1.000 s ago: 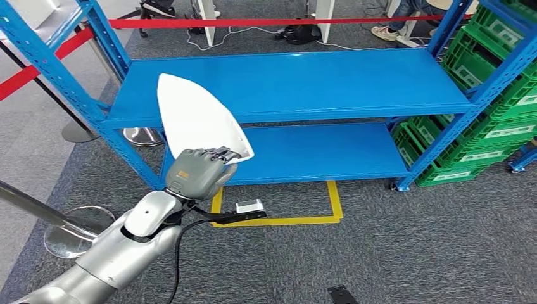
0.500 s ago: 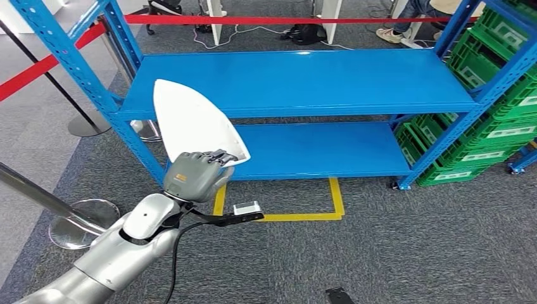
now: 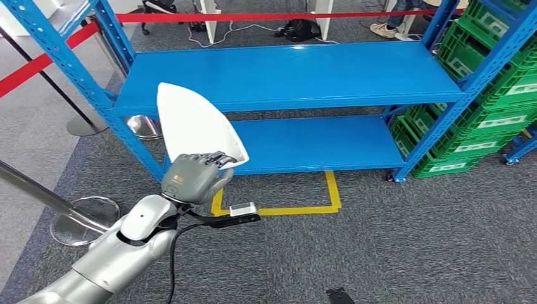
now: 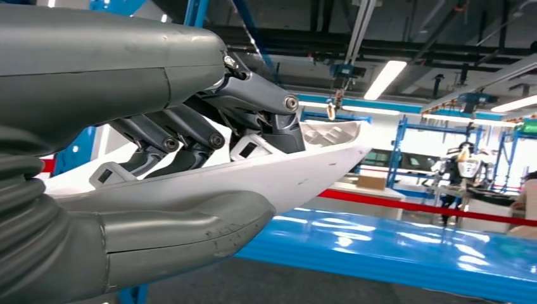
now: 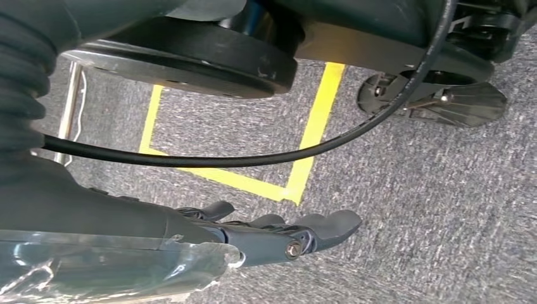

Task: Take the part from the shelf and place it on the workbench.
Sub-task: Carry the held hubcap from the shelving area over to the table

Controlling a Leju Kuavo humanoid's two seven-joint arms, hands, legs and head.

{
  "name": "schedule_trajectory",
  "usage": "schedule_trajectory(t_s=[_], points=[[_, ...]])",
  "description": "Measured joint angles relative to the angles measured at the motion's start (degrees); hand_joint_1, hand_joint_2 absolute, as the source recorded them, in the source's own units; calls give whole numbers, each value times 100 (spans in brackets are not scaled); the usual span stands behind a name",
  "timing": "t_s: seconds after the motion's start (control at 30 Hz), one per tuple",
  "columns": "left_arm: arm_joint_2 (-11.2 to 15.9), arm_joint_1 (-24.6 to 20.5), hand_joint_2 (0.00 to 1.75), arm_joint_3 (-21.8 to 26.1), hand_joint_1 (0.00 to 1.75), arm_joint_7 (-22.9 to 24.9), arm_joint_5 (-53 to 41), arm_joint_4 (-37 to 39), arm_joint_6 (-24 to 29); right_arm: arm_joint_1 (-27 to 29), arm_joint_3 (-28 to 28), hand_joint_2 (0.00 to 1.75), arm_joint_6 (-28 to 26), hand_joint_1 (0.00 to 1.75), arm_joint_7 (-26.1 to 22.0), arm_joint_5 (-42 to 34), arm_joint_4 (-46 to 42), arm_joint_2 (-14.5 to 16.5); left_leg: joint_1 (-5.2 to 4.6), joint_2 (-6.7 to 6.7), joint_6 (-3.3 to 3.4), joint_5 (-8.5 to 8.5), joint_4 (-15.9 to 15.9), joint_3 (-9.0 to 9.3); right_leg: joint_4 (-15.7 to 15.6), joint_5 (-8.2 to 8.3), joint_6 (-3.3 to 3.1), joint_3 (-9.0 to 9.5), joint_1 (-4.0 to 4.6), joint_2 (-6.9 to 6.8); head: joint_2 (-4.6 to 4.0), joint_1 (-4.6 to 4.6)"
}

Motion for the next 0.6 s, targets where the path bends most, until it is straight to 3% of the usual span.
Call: schedule_trajectory(t_s=[0.13, 0.37, 0.6], points=[[1, 33, 175, 8, 175, -31, 27, -7, 6, 1, 2, 175, -2, 0, -14, 22, 0, 0, -14, -12, 56, 42, -176, 35, -26, 52, -100, -37, 27, -3, 0, 7], [35, 29, 175, 85, 175, 15, -323, -4, 324, -14, -13, 175, 52, 0, -102, -113, 0, 1, -50, -10, 157, 92, -147, -48, -150, 194, 100, -48, -8, -1, 0, 8], [91, -25, 175, 198, 175, -410, 297, 10, -92, -72, -108, 175, 107, 0, -219, -258, 0, 13, -67, -3, 273, 176, -182, -86, -153, 205, 219, -112, -57, -1, 0, 5]])
